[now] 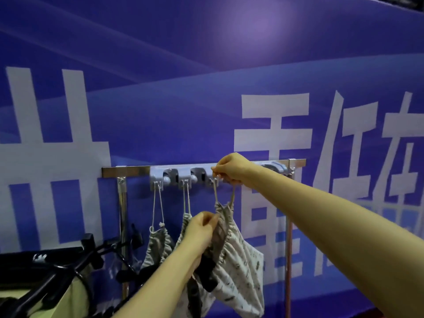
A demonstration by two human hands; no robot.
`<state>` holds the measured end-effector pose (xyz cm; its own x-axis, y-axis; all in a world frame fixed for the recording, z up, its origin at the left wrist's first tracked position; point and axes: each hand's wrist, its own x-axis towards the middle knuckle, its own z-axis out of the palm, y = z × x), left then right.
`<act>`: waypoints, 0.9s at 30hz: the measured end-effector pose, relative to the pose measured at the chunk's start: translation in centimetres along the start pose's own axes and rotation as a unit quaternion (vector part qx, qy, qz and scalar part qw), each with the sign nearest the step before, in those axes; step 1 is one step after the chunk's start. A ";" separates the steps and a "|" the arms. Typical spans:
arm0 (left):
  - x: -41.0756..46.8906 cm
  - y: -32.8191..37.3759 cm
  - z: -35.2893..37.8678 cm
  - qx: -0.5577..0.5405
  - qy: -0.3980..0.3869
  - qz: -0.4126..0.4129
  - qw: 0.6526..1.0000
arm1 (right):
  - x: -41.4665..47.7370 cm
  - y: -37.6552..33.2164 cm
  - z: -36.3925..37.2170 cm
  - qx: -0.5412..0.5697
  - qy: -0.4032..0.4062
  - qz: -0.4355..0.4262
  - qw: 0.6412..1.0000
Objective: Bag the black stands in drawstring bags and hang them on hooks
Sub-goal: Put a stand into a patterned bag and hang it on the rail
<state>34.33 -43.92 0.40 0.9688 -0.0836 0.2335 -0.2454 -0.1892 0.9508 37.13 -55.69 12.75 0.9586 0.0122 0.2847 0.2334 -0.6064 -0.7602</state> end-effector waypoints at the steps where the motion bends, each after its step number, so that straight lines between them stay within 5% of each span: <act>1: 0.9 -0.2 0.0 0.004 0.009 -0.002 1.000 | 0.9 0.3 0.4 -0.003 0.010 -0.006 1.000; 12: 4.4 -3.3 0.2 0.069 0.042 -0.044 0.996 | 4.5 3.9 3.1 -0.090 0.091 0.000 0.992; 17: 4.0 -4.9 0.2 0.039 0.028 -0.080 0.996 | 3.3 5.4 3.7 0.015 0.038 0.041 0.998; 21: 3.2 -3.4 -0.4 -0.023 0.050 -0.094 0.994 | 1.9 3.8 3.4 -0.107 0.107 -0.002 0.989; 27: -2.2 0.7 -4.8 -0.071 0.059 -0.079 0.993 | -2.9 -2.0 4.4 -0.087 0.093 -0.097 0.987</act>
<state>32.18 -39.16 1.56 0.9942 0.0530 0.0940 -0.0913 -0.0500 0.9946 34.61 -50.98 10.87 0.8485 0.0054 0.5291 0.3625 -0.7344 -0.5738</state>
